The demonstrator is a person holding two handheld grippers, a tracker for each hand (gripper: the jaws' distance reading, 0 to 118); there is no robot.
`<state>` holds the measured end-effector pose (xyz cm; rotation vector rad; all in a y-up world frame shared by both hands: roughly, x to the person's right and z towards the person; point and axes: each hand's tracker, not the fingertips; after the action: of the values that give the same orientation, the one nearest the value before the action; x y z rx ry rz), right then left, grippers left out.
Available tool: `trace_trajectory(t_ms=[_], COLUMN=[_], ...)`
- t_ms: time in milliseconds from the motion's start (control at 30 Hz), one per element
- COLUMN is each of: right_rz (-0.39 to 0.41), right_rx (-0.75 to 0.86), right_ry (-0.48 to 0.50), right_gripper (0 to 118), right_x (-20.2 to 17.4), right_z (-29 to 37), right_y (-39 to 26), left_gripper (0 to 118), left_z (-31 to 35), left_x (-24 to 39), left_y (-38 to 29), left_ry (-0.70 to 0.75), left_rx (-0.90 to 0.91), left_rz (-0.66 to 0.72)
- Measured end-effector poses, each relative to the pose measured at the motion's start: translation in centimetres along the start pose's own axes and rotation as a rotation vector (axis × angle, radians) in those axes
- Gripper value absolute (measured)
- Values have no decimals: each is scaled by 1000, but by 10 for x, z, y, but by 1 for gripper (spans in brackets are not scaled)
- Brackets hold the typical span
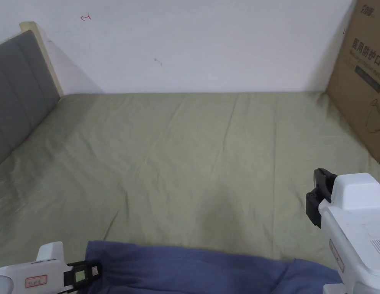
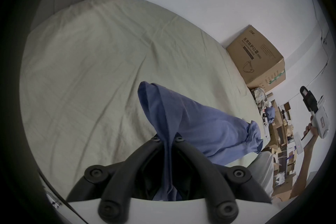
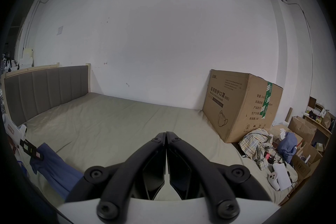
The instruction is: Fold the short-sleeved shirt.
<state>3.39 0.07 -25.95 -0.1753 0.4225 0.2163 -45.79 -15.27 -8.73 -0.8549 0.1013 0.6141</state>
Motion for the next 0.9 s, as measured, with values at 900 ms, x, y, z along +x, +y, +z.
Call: trace_trajectory(t_ms=[900], right_rz=[-61], right_rx=[51], right_ry=[-11], right_gripper=[0], right_x=[45], right_z=[40], right_y=[0], left_gripper=[4], left_z=[-75], left_x=[190], left_y=[-12], left_ry=[17], left_rx=[-187], left_rz=[-100])
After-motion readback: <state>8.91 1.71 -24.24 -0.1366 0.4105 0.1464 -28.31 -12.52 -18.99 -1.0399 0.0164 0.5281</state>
